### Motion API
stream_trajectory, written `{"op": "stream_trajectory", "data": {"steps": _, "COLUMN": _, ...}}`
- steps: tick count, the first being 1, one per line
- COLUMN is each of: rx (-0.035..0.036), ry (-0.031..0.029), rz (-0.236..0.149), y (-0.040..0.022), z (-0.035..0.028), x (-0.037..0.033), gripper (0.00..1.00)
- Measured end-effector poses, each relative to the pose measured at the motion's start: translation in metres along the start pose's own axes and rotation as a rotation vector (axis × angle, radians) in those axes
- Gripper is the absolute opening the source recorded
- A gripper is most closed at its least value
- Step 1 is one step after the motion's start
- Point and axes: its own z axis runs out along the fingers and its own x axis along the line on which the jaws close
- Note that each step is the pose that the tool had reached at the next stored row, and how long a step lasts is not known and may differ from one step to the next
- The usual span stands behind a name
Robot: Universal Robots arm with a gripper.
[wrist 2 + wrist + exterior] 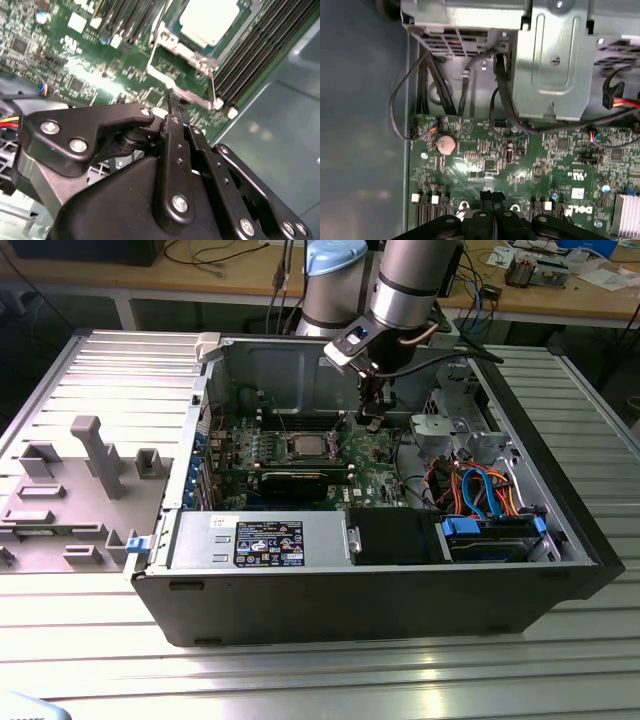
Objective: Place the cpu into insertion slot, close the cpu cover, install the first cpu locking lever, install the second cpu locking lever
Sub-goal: 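Close the cpu cover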
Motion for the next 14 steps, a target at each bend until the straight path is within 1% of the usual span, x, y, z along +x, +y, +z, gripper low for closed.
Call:
{"op": "stream_trajectory", "data": {"steps": 1, "rx": -0.0011, "ry": -0.0001, "rz": 0.000, "y": -0.0069, "z": 0.0006, "x": 0.0004, "gripper": 0.11}}
{"op": "stream_trajectory", "data": {"steps": 3, "rx": -0.0022, "ry": 0.0000, "rz": 0.000, "y": -0.0155, "z": 0.0014, "x": 0.0010, "gripper": 0.11}}
{"op": "stream_trajectory", "data": {"steps": 4, "rx": -0.0022, "ry": -0.0001, "rz": 0.000, "y": -0.0178, "z": 0.0016, "x": 0.0012, "gripper": 0.11}}
{"op": "stream_trajectory", "data": {"steps": 8, "rx": -0.0022, "ry": 0.0000, "rz": 0.000, "y": -0.0228, "z": 0.0021, "x": 0.0015, "gripper": 0.11}}
{"op": "stream_trajectory", "data": {"steps": 10, "rx": -0.0023, "ry": 0.0002, "rz": 0.000, "y": -0.0269, "z": 0.0025, "x": 0.0018, "gripper": 0.11}}
{"op": "stream_trajectory", "data": {"steps": 12, "rx": -0.0023, "ry": 0.0002, "rz": 0.000, "y": -0.0297, "z": 0.0027, "x": 0.0020, "gripper": 0.11}}
{"op": "stream_trajectory", "data": {"steps": 14, "rx": -0.0024, "ry": 0.0006, "rz": 0.000, "y": -0.0344, "z": 0.0033, "x": 0.0022, "gripper": 0.11}}
